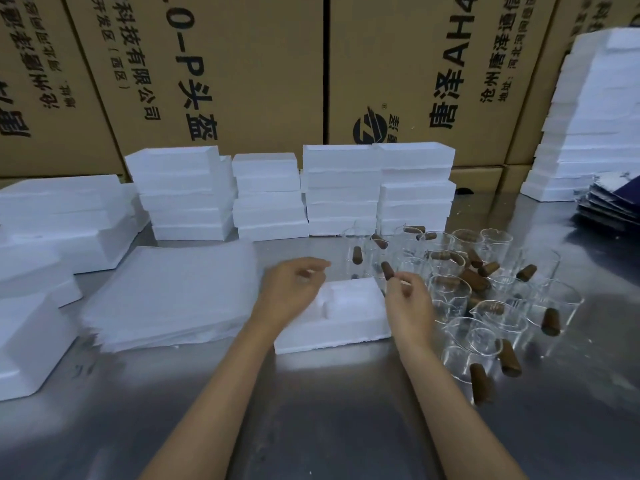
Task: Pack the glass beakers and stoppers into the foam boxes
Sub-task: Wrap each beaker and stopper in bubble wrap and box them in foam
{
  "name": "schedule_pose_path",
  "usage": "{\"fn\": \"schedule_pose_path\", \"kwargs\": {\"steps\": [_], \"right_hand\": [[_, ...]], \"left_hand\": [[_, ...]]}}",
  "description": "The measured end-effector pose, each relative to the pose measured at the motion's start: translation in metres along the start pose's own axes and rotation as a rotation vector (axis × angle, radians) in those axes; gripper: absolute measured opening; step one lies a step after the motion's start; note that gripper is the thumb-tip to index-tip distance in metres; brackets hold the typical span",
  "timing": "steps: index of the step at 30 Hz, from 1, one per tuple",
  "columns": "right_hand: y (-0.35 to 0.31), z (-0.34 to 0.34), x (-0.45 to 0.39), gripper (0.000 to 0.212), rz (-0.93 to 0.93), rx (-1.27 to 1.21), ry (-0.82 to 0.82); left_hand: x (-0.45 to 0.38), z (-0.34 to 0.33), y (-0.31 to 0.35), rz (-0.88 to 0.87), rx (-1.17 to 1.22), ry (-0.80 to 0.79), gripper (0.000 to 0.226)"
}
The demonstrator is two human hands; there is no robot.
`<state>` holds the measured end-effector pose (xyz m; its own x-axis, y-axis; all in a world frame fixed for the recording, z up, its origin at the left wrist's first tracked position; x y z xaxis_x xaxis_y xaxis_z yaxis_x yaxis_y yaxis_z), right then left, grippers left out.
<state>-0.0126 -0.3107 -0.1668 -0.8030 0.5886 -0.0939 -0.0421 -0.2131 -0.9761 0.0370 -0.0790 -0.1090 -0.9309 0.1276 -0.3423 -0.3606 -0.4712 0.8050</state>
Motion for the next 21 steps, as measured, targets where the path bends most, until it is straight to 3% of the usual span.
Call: {"fn": "schedule_pose_path", "kwargs": {"steps": [6, 10, 13, 21], "right_hand": [[-0.008, -0.006, -0.016, 0.048, -0.027, 0.117, -0.027], [-0.014, -0.007, -0.029, 0.033, -0.052, 0.243, -0.017], [-0.013, -0.005, -0.031, 0.038, -0.060, 0.303, 0.023], [0.002, -0.006, -0.035, 0.030, -0.149, 0.239, -0.096]], "left_hand": [[0.012, 0.049, 0.006, 0.005, 0.207, 0.238, 0.027], [0.011, 0.078, 0.020, -0.005, 0.459, 0.293, 0.030], [0.011, 0.097, 0.017, 0.032, 0.627, 0.292, 0.028], [0.028, 0.165, -0.018, 0.117, 0.644, 0.566, 0.025]]}}
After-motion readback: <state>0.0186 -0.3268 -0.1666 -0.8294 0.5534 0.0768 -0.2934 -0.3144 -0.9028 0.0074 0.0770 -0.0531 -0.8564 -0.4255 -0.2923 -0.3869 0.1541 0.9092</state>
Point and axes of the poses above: each hand's wrist, its own x-axis away from the middle knuckle, its own z-axis out of the back of the hand, y = z × x, the point moved 10 cm from there along -x, towards the middle knuckle, and after that the axes turned 1 degree about -x, right-handed, at the moved point
